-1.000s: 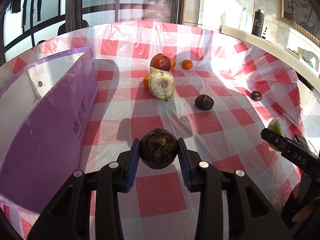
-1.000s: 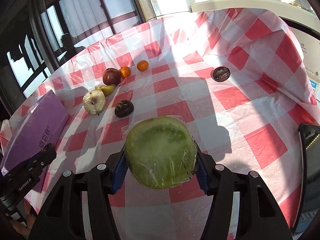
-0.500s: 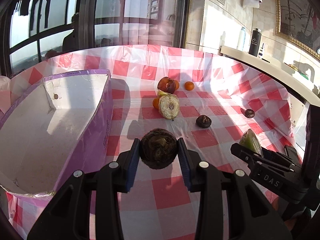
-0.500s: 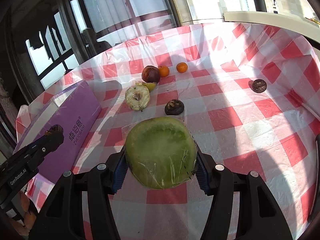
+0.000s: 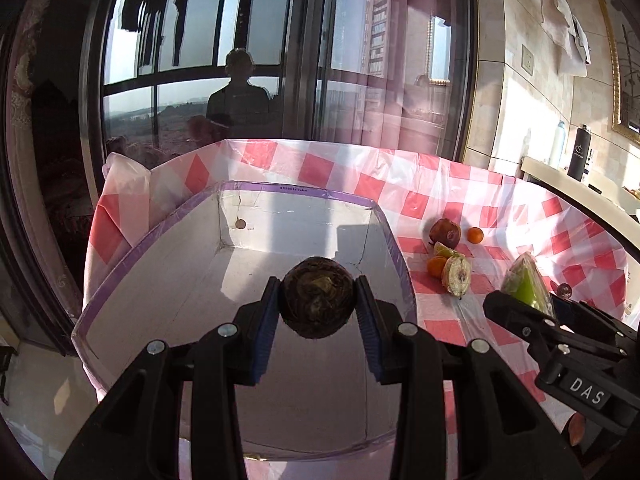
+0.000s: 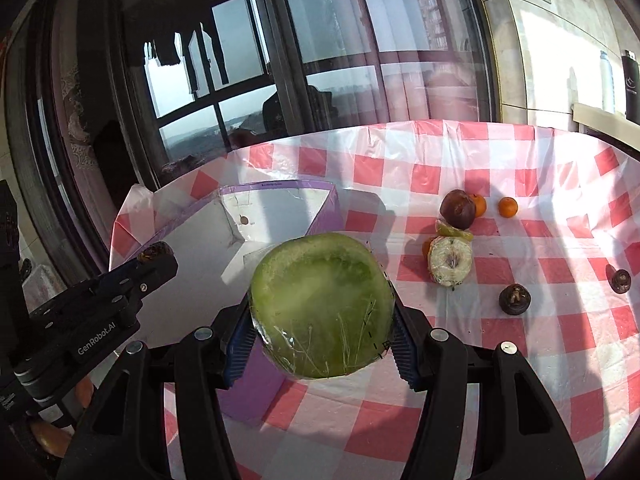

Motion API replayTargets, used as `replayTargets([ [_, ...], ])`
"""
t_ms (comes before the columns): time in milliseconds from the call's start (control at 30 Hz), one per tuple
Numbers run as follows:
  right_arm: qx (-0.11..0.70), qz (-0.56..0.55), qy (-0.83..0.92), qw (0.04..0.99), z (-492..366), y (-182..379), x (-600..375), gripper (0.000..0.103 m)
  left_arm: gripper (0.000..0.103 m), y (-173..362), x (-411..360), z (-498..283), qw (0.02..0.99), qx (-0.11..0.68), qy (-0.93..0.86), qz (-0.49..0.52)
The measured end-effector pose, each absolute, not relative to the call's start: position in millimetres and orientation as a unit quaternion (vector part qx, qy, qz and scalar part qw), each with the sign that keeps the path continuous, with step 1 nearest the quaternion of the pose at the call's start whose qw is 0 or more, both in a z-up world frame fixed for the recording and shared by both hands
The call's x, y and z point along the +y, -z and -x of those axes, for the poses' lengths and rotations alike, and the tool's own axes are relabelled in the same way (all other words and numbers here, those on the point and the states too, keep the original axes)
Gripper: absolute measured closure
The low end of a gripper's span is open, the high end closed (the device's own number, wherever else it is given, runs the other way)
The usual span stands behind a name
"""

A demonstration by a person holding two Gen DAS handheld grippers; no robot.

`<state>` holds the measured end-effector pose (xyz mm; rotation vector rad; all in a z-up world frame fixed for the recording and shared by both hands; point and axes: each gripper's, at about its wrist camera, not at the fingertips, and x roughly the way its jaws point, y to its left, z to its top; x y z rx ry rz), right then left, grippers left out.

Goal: Organize fruits
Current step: 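Carry the dark fruit and green melon half over the white box with both tools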

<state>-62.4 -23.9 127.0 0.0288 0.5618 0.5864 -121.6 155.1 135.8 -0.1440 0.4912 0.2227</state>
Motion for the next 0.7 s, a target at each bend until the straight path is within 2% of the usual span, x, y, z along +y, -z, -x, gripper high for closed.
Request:
replayTargets([
  [233, 0.278, 0.067, -0.334, 0.898, 51, -130, 58, 0.046, 0.065, -131, 212, 104, 0.944, 0.281, -0.164, 0.058],
  [500, 0.361, 0.212, -0.334, 0.845, 26, -92, 130, 0.046, 0.065, -118, 237, 65, 0.922, 0.354, -0.159, 0.018],
  [700, 0.396, 0.253, -0.32, 0.823, 12, -79, 139, 0.046, 0.065, -107, 244, 50, 0.901, 0.411, -0.134, 0.037],
])
